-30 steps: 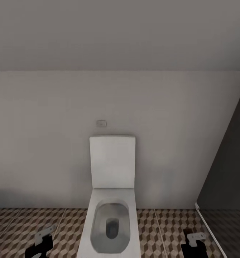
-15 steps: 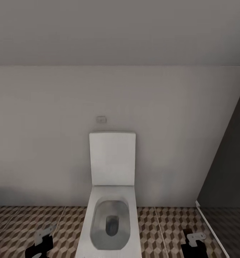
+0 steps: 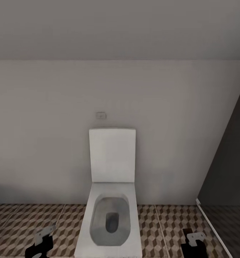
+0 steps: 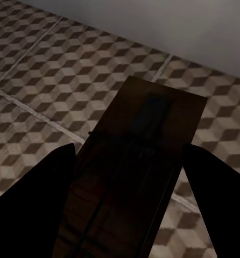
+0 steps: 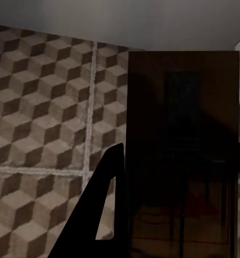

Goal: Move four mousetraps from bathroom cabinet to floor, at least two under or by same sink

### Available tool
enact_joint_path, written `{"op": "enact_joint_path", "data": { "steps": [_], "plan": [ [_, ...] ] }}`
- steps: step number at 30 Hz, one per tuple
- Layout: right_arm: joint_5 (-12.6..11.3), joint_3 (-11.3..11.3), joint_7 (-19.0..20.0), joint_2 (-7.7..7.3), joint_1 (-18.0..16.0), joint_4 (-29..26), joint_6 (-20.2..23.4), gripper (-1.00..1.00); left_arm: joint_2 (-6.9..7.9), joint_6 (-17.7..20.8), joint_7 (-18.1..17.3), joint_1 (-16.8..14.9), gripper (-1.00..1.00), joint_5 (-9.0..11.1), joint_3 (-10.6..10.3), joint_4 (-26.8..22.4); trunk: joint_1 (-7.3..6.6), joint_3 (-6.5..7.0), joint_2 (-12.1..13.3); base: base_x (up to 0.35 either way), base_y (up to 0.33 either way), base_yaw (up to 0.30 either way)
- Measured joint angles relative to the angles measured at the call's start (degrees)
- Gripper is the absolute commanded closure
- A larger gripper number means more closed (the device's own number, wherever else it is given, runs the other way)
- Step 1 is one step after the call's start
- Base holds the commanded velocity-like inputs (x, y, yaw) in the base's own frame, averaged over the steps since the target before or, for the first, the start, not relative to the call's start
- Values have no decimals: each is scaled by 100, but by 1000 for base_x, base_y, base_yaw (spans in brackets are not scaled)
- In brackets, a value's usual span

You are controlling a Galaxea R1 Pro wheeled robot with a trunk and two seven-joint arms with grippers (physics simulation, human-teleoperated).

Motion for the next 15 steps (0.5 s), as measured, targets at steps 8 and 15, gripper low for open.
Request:
{"op": "enact_joint_path", "data": {
  "steps": [8,15],
  "plan": [
    [0,-8,-3,0,0,-4,-7,100,-1,-205,1,0,100,-13,2,150,176,-144,-321,0,0,0],
    [0,0,0,0,0,-4,-5,100,6,-461,0,-1,100,-40,8,260,330,-269,-602,0,0,0]
  ]
}}
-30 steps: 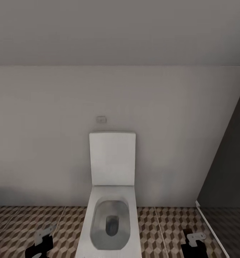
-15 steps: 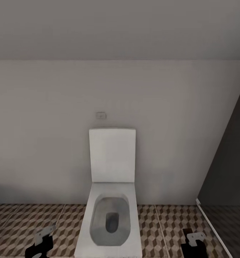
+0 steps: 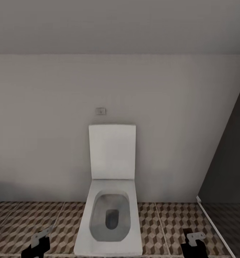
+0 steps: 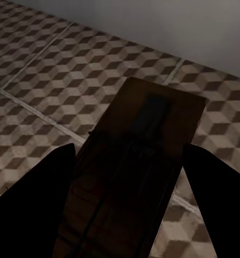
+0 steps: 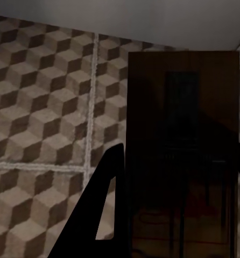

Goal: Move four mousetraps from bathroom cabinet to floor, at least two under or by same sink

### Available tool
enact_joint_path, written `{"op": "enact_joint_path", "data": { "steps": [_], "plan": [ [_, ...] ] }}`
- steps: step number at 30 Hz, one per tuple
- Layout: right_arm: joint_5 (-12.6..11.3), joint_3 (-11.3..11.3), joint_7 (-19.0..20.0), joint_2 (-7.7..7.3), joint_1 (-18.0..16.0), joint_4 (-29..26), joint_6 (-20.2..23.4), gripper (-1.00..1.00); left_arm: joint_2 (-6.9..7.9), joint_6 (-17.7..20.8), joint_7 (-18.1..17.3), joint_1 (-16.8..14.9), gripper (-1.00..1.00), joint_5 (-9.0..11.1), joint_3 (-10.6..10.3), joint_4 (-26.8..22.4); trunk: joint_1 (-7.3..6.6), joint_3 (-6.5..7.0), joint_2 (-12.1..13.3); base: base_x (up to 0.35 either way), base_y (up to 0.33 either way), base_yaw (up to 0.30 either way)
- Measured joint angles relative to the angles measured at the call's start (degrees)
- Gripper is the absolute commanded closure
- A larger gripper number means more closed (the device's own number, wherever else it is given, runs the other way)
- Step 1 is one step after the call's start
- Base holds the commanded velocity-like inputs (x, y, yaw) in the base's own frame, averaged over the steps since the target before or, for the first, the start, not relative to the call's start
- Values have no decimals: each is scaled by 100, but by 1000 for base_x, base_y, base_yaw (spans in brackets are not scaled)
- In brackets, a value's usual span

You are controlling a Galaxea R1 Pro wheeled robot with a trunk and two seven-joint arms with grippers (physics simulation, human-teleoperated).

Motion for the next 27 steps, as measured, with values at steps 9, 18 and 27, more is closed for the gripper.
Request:
{"op": "enact_joint_path", "data": {
  "steps": [9,18,27],
  "plan": [
    [7,7,74,0,0,-4,-1,100,90,-55,51,0,100,-20,9,13,198,-162,-361,0,0,0],
    [8,-13,77,1,0,-90,-1,100,230,-19,78,0,100,-228,14,-106,395,-323,-722,0,0,0],
    [13,-24,77,5,0,-552,1,100,456,351,75,-66,100,-547,21,-480,593,-484,-1083,0,0,0]
  ]
}}
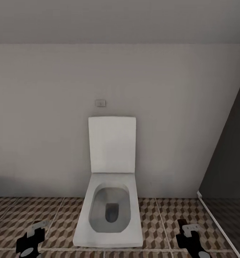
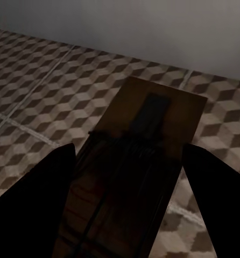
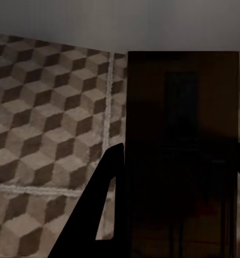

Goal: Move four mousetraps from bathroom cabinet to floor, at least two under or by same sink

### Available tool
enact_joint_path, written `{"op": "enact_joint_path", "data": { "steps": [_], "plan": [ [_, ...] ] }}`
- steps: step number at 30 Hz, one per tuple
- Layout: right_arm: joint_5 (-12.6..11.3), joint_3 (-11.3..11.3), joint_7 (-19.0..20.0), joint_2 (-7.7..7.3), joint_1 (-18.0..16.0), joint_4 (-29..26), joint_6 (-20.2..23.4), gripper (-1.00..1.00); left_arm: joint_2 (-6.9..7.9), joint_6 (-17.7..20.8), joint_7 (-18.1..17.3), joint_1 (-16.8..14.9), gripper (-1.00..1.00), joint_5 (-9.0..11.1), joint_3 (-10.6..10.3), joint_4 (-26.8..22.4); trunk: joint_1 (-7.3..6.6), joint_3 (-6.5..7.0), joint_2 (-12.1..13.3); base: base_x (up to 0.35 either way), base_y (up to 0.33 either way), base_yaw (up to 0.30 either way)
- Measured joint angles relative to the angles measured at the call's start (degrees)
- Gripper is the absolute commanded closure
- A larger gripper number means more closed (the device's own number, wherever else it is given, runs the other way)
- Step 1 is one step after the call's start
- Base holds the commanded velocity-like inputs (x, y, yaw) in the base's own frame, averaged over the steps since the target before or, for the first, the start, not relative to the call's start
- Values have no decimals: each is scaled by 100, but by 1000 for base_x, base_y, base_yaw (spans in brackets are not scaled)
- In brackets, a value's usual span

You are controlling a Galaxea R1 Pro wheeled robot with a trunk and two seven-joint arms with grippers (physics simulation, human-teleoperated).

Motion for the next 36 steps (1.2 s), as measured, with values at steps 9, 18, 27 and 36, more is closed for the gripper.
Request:
{"op": "enact_joint_path", "data": {
  "steps": [9,18,27,36],
  "plan": [
    [1,-4,0,6,0,-215,1,100,102,320,-39,-95,100,-70,-5,-243,176,-144,-322,0,0,0],
    [-1,2,0,6,0,-222,1,100,7,286,-83,-99,100,-85,-39,-196,176,-144,-322,0,0,0],
    [-4,5,0,6,1,-220,1,100,-43,155,-79,-100,100,-93,-34,-187,374,-306,-682,0,0,0],
    [-12,13,0,28,1,-222,9,100,-49,5,-74,-99,100,-96,-31,-186,571,-467,-1043,0,0,0]
  ]
}}
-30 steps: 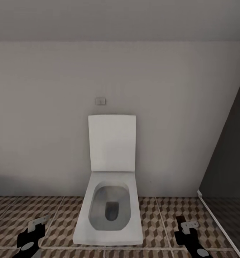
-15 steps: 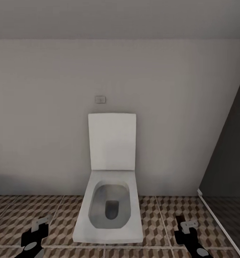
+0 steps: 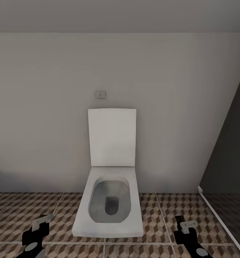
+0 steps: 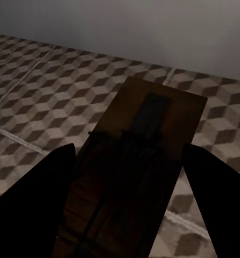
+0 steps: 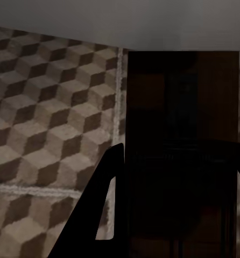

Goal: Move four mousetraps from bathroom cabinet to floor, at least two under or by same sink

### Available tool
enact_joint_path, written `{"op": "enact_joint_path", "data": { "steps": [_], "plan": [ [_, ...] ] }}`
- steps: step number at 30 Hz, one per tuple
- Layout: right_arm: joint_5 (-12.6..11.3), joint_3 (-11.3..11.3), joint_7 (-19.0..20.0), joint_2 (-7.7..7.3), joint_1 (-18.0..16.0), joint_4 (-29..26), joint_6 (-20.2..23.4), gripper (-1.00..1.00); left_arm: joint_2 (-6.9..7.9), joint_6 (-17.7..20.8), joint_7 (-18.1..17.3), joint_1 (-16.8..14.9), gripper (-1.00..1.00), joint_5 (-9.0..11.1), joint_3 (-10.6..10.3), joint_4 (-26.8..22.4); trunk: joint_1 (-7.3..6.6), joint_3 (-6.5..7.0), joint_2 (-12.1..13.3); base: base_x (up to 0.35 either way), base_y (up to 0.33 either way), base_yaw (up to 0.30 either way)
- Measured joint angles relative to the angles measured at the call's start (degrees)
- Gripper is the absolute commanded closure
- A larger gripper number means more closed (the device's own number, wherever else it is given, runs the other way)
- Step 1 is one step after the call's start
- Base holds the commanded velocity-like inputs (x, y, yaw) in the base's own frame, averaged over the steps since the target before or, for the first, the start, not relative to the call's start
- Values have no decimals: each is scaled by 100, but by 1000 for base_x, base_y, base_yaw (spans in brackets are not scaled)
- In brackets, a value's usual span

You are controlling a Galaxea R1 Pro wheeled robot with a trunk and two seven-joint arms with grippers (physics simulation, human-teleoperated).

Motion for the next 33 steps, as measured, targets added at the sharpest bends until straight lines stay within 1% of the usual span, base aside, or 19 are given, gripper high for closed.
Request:
{"op": "enact_joint_path", "data": {
  "steps": [3,6,9,14,16,19,24,30,33],
  "plan": [
    [0,0,0,3,0,0,3,100,1,-46,4,0,100,0,0,0,66,-54,-120,0,0,0],
    [3,4,0,15,0,0,21,100,1,-190,4,0,100,2,-1,0,132,-108,-241,0,0,0],
    [8,8,-9,50,0,-7,41,100,3,-270,4,0,100,4,-2,0,198,-162,-361,0,0,0],
    [2,10,-57,105,0,-184,51,100,13,-277,-4,0,100,11,-3,-62,211,-272,-369,0,0,0],
    [1,8,-64,114,0,-232,52,100,3,-269,-17,-2,100,10,-4,-102,211,-273,-369,0,0,0],
    [0,3,-69,120,0,-258,52,100,-1,-265,-133,-1,100,12,-3,-170,211,-273,-369,0,0,0],
    [-15,-3,-70,120,0,-263,45,100,-15,-296,-456,0,100,19,-4,-198,211,-273,-369,0,0,0],
    [-15,9,-64,115,0,-257,44,100,-50,-278,-552,0,100,21,-1,-201,211,-273,-369,0,0,0],
    [-10,15,-64,114,0,-255,44,100,-34,-267,-552,0,100,18,16,-202,219,-339,-373,0,0,0]
  ]
}}
